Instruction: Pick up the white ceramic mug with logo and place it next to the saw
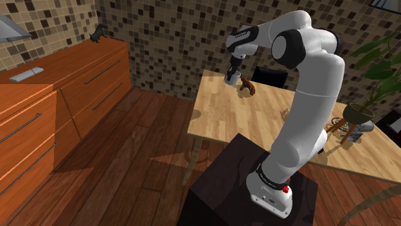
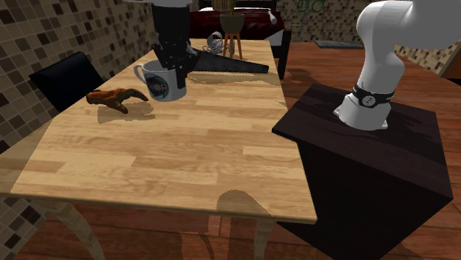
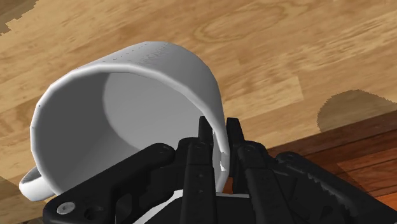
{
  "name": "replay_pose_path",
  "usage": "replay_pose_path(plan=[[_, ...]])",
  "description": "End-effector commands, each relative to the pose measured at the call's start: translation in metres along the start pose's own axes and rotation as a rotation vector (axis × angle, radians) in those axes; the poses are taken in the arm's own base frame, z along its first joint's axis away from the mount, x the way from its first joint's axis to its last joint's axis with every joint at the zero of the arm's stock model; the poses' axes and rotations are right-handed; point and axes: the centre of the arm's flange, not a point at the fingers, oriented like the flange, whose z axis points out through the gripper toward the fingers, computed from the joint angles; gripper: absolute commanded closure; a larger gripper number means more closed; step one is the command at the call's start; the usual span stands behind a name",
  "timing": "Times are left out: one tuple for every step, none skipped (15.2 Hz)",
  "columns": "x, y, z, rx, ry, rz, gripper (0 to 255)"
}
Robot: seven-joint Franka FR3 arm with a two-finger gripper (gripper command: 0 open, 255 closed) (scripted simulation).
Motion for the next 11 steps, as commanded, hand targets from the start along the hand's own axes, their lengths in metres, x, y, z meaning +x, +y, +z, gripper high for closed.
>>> replay_pose_path(plan=[[0.001,0.000,-0.011,0.000,0.000,0.000,255],[0.001,0.001,-0.016,0.000,0.000,0.000,255],[0.001,0.001,-0.022,0.000,0.000,0.000,255],[0.001,0.001,-0.024,0.000,0.000,0.000,255],[-0.011,0.004,-0.024,0.000,0.000,0.000,255],[-0.024,0.007,-0.025,0.000,0.000,0.000,255],[-0.037,0.009,-0.025,0.000,0.000,0.000,255],[-0.050,0.012,-0.026,0.000,0.000,0.000,255],[-0.063,0.015,-0.026,0.000,0.000,0.000,255],[-0.076,0.018,-0.027,0.000,0.000,0.000,255],[-0.089,0.021,-0.027,0.000,0.000,0.000,255]])
